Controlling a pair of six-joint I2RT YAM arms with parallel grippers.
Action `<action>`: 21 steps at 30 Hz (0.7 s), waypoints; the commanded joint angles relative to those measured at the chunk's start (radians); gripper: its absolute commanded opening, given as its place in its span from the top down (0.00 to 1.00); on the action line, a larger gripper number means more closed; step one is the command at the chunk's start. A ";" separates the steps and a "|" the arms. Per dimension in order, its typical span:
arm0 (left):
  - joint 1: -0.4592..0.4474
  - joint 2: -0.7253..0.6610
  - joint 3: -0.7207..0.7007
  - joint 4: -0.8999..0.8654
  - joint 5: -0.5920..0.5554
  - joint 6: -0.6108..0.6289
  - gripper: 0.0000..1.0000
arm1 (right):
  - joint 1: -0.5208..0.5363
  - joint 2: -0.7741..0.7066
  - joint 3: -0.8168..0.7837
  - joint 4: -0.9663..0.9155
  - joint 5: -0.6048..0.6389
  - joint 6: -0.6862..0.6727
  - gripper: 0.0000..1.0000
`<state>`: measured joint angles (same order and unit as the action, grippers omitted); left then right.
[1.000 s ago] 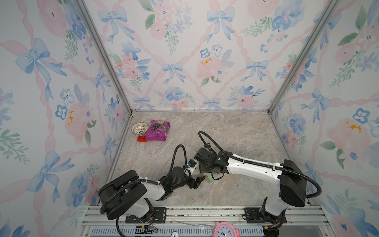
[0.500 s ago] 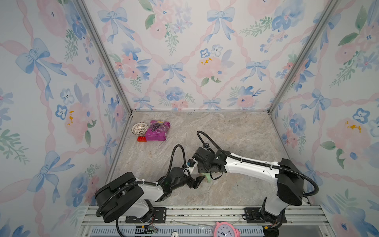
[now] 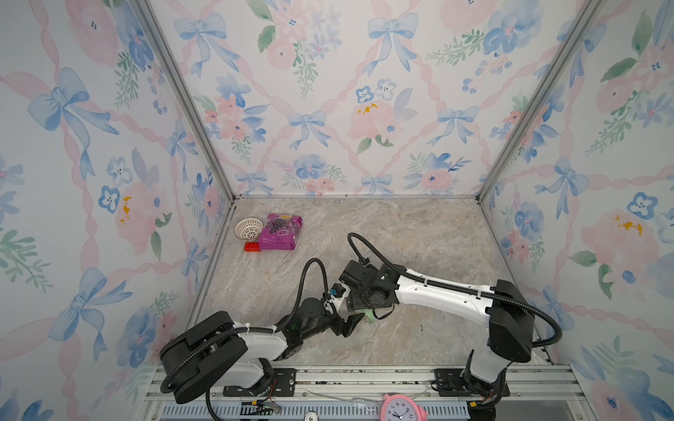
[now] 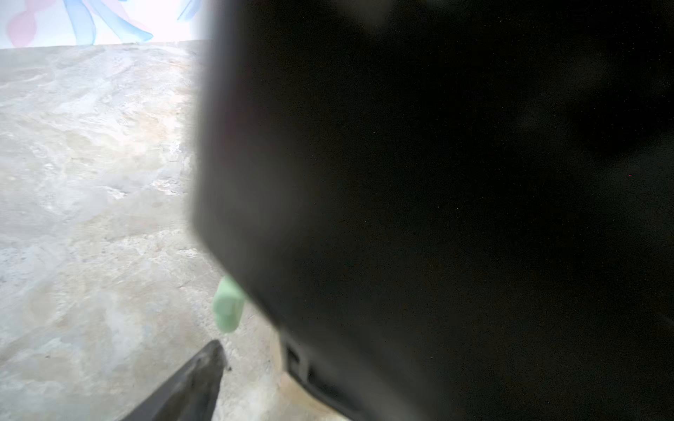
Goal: Assemble the baby bottles
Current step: Close the lid on the baby bottle, then reset both arms
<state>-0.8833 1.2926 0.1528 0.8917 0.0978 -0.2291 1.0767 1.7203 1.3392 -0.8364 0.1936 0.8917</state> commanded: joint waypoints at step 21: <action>-0.006 -0.688 0.045 -0.494 -0.231 0.007 0.02 | -0.154 -0.390 0.062 -0.081 -0.105 -0.210 0.04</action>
<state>-0.8898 0.7017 0.1364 0.5491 0.0380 -0.2119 0.9775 1.4002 1.3663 -0.8398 0.0715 0.7578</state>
